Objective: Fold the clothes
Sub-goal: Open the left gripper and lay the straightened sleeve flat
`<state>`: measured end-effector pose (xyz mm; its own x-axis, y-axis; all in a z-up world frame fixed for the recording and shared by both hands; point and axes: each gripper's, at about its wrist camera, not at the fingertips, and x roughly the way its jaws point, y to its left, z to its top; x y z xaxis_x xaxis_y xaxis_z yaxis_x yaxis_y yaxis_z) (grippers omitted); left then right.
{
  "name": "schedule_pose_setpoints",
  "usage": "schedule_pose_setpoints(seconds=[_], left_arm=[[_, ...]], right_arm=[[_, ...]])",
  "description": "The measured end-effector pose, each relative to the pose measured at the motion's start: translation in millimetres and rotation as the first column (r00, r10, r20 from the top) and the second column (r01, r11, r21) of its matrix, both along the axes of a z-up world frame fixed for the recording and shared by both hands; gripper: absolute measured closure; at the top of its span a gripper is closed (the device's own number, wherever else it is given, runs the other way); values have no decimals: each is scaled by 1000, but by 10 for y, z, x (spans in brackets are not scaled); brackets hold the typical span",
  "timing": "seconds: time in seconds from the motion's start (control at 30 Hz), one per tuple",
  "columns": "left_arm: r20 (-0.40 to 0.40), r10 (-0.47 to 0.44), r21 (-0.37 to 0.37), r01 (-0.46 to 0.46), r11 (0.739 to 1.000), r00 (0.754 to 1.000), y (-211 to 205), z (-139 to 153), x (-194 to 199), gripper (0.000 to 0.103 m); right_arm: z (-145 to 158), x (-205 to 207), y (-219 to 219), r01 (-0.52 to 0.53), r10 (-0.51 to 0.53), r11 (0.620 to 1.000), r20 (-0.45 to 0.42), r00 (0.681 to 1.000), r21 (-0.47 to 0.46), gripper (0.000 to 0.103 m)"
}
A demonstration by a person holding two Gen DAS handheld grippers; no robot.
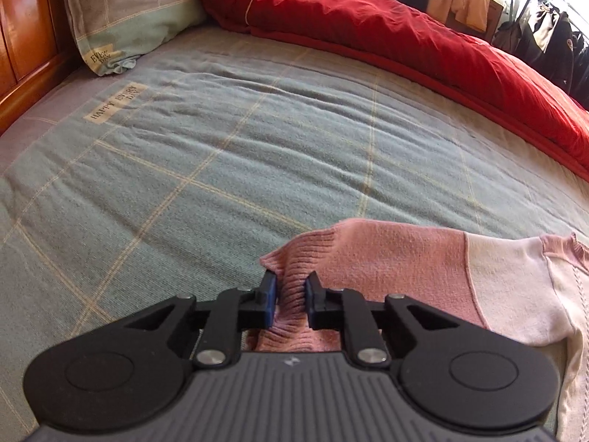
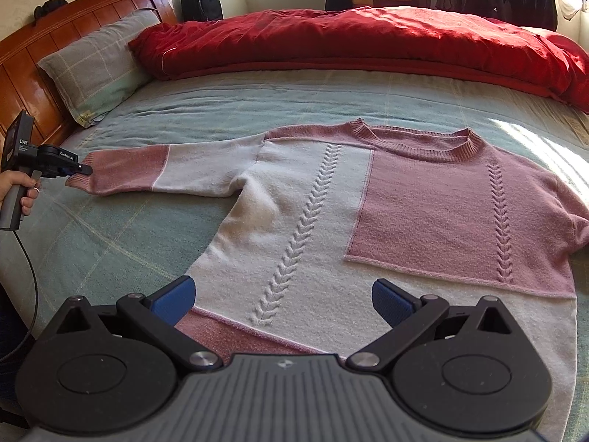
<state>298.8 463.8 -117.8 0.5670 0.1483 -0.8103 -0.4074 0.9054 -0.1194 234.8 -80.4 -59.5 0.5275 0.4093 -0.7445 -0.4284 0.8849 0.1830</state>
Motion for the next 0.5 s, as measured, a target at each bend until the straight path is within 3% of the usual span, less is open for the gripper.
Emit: schedule_pose_setpoints(seconds=[0.1, 0.2, 0.37, 0.5], left_arm=[[-22, 14, -4, -14, 1000, 1000, 57, -17, 55, 86], [-59, 52, 23, -50, 998, 997, 77, -95, 88, 75], [-78, 157, 75, -151, 986, 985, 202, -139, 9, 77], [-66, 153, 73, -148, 986, 986, 213, -60, -47, 76]], right_arm=[[-27, 20, -1, 3, -3, 1000, -7, 1000, -6, 0], [-49, 21, 13, -1, 1, 1000, -11, 1000, -12, 0], [-57, 30, -2, -3, 3, 1000, -8, 1000, -16, 0], [-83, 55, -19, 8, -9, 1000, -20, 1000, -8, 0]])
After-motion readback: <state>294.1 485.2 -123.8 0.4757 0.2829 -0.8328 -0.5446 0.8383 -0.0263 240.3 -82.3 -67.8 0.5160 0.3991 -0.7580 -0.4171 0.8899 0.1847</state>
